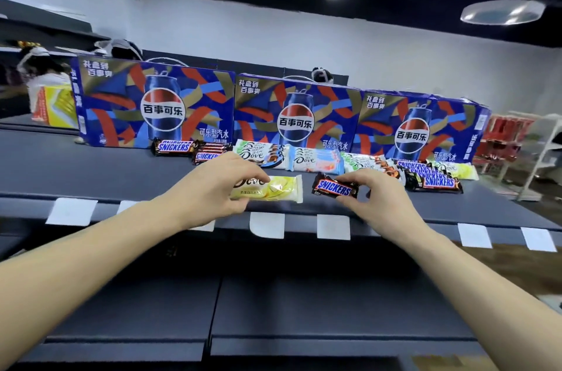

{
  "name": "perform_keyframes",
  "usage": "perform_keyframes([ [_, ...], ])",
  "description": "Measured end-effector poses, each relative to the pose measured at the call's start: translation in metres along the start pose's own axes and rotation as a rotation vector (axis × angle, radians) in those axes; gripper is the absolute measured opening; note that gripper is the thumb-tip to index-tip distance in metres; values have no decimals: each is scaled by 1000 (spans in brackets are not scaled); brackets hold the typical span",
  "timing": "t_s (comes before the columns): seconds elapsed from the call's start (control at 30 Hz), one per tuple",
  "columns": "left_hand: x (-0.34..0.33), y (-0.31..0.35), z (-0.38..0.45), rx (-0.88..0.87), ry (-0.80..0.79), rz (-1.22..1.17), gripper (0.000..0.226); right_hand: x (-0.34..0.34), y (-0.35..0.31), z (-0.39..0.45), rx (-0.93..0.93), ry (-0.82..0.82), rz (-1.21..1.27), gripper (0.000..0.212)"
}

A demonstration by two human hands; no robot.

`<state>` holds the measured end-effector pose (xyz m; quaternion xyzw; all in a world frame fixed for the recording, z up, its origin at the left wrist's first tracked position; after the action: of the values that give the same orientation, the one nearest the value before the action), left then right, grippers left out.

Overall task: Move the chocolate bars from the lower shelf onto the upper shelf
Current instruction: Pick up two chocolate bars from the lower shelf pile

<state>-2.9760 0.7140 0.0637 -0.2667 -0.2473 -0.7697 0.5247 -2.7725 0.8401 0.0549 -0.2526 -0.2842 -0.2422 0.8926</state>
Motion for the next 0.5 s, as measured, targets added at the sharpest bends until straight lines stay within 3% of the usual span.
perform_keyframes([
  [0.5, -76, 13, 64, -55, 1, -45, 46, 0, 97, 24, -60, -31, 15, 36],
])
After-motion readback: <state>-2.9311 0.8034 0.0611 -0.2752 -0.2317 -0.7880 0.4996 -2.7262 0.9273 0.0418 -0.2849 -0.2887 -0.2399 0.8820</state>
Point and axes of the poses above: each hand's wrist, its own z-axis towards the middle knuckle, its own x-axis out of the back of the hand, y = z × x, the point moved 10 cm from there along z, towards the middle knuckle, and after that the axes turned 12 degrees about y, right-handed, at the moved point
